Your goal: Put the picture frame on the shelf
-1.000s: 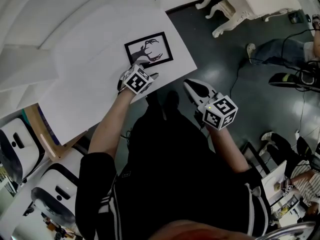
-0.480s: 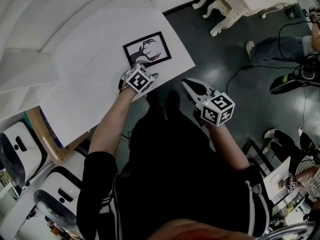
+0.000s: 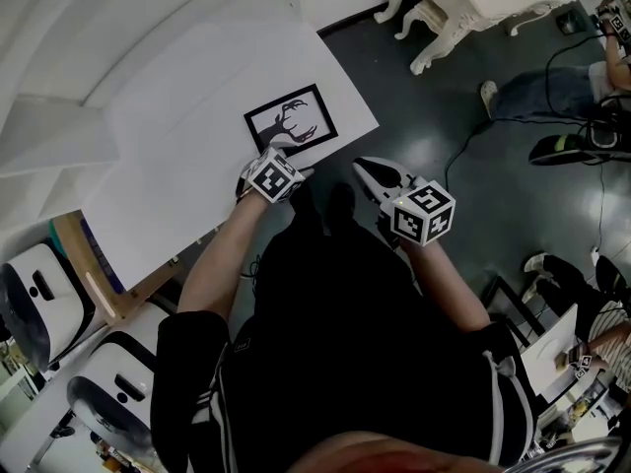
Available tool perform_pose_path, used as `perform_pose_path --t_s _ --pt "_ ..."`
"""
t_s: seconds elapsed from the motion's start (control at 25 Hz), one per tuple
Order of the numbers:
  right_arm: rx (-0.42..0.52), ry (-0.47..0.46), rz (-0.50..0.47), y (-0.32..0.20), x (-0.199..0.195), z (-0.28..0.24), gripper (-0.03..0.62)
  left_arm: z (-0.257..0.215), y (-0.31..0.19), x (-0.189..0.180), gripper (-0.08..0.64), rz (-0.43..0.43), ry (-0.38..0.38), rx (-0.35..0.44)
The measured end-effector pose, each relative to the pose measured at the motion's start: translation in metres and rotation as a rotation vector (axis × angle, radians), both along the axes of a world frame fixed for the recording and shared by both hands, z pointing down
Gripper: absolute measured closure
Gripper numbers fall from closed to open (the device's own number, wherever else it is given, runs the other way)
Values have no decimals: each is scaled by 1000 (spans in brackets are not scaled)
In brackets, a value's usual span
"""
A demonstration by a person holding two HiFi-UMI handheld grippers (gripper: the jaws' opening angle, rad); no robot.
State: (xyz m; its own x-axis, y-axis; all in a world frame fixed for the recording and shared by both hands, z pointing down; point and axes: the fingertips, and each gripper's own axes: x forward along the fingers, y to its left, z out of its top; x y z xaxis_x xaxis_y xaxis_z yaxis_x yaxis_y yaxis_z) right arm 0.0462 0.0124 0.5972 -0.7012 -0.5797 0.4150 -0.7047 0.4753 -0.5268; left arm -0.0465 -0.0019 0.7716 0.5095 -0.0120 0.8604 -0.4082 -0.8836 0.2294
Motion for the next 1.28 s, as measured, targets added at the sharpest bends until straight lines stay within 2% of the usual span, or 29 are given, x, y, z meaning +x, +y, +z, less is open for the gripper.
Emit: perform_pose_path --t_s 0.36,0.44,0.6,0.68,0.92,1.12,1.28 --pt "10 -3 -9 1 7 -4 570 4 40 -2 302 -12 -23 3" --pt "7 2 -21 1 10 -3 570 5 39 -1 302 -22 -47 45" --pt "16 6 -46 -4 12 -5 571 6 19 4 302 -7 -138 195" --pt "27 3 -55 -8 12 -9 569 10 10 7 302 26 -194 251" --pt "36 2 -74 -11 19 -11 571 20 9 9 302 143 -353 341" --pt "28 -8 -77 -10 21 -8 569 23 17 8 303 178 -403 413" --pt "25 -9 -86 -6 22 -8 570 19 25 6 334 163 -399 443"
